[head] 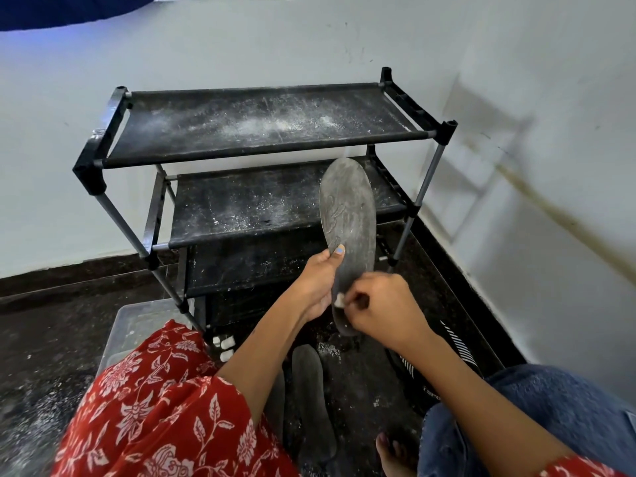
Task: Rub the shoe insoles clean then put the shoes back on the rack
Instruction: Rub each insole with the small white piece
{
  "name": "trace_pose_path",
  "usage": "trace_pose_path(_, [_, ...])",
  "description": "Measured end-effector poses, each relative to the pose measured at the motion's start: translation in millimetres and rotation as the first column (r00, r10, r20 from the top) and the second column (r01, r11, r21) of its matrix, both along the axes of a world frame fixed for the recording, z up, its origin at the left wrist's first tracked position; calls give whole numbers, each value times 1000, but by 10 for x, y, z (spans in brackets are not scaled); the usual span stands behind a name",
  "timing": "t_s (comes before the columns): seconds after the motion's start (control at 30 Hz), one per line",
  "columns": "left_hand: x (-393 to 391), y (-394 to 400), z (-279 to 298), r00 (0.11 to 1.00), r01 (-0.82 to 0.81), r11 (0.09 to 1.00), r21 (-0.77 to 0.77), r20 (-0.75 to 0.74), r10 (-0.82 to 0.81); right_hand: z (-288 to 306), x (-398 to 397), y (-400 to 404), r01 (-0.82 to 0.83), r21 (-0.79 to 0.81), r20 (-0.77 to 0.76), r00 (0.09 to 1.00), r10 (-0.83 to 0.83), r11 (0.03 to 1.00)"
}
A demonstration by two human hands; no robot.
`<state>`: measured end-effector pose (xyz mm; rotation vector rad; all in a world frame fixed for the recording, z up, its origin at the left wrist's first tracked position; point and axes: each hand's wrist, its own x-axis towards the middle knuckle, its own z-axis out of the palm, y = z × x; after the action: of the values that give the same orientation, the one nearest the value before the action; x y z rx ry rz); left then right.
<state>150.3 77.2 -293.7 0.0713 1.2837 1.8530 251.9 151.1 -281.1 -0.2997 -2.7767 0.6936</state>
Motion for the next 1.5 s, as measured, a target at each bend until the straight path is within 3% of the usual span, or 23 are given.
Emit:
trace_pose_path(0.07, [-9,-8,1,1000,30,999,12,0,-30,4,-17,27,104,-18,-219,970,-105,994])
trace_pose_path(0.13, [-2,-17,-1,997,67,997,25,27,-68,-24,-43,40,140,-18,-268,953,-140,990])
trace_pose_path(0.3, [15,-48,8,989,119,984,130,68,-129,-94,-54,70,113,39,-247,964,-100,993])
trace_pose_path(0.5, [-4,-50,-9,997,58,994,90,55,-63,-43,-23,14,-12,46,-116,993,17,999])
trace_pose_path(0.77, [14,-44,-35,992,116,990,83,29,-119,-10,-55,66,48,34,-215,976,-39,998])
trace_pose_path(0.93, [18,-20,-47,998,67,997,31,-10,-67,-47,-52,38,-31,32,-115,993,35,999])
trace_pose_path(1.1, [-1,-4,-66,999,6,1000,-16,-40,-7,-25,-24,91,-93,-55,83,992,97,994])
trace_pose_path(1.23, [-10,-7,-66,996,-7,1000,-23,-87,5,-33,-38,123,93,-60,-182,978,-103,994])
trace_pose_path(1.3, [-3,-13,-67,996,2,1000,-23,-87,-4,-43,-45,128,121,-15,-221,968,-121,993])
trace_pose_path(1.4, [-12,-32,-70,998,-4,999,-36,-64,1,-70,-30,87,63,39,-137,989,-58,997])
trace_pose_path(1.5, [-25,-42,-81,997,-21,999,-46,-69,18,-23,-18,60,31,-37,16,999,-30,999])
